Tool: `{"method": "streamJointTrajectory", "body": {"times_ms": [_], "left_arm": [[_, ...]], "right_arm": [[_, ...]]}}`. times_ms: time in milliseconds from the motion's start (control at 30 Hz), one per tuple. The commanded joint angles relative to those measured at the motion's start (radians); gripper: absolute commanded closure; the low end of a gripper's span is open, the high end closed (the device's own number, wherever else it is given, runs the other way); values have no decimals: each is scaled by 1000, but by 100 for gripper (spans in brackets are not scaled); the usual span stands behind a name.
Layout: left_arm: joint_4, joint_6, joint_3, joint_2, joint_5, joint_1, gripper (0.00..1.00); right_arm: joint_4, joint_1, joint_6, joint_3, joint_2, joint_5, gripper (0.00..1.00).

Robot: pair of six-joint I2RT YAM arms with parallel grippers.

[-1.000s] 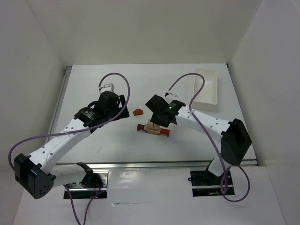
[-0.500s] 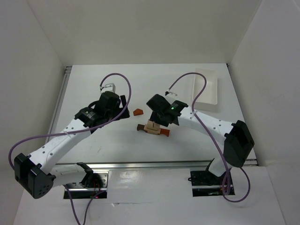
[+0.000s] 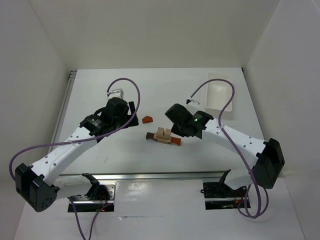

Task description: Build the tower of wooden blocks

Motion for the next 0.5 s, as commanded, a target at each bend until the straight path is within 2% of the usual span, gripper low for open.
{"method": "streamJointTrajectory", "body": {"times_ms": [0, 233, 367, 400, 467], "left_arm": [[26, 14, -5, 2, 14, -5, 4], [26, 24, -5, 11, 23, -5, 16], [26, 24, -5, 11, 23, -5, 40], [26, 24, -5, 11, 23, -14, 56], [26, 34, -5, 20, 32, -14, 69]], "right_arm": [[-85, -11, 37, -51, -39, 36, 91], [-16, -11, 5, -102, -1, 1, 94], [45, -20, -53, -102, 45, 1, 94], [62, -20, -62, -91, 54, 1, 94], [74, -20, -91, -91, 70, 1, 94]]}}
